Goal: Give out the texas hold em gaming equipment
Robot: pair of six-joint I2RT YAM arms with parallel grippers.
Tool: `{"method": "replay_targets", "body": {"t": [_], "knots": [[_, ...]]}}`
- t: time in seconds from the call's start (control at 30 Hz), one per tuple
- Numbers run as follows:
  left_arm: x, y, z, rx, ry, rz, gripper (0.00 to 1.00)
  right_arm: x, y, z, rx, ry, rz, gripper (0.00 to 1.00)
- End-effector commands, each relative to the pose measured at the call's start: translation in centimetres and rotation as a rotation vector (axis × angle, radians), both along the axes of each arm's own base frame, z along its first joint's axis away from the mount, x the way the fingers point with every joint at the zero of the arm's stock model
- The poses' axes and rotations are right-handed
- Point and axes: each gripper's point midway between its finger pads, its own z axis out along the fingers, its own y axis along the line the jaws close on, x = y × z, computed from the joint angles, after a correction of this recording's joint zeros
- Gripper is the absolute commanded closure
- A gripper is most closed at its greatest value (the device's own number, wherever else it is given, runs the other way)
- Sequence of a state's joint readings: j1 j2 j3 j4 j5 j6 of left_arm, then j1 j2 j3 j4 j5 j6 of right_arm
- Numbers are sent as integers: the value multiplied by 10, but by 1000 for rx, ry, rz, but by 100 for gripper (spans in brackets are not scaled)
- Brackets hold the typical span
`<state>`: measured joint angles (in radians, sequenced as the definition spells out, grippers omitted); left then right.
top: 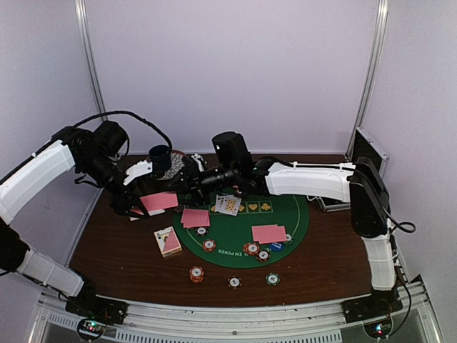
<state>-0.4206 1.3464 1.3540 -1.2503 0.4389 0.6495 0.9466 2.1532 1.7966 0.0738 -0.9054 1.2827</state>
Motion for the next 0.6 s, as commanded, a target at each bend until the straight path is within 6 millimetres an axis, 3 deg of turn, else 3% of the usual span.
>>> {"method": "replay_targets", "body": {"t": [0.0,0.57], "knots": [[2,-4,13,-40,-43,-18,100,-6,-11,20,27,-19,15,58],[4,0,8,-13,-45,-11,100,-13,-10,35,63,-26,35,89]]}}
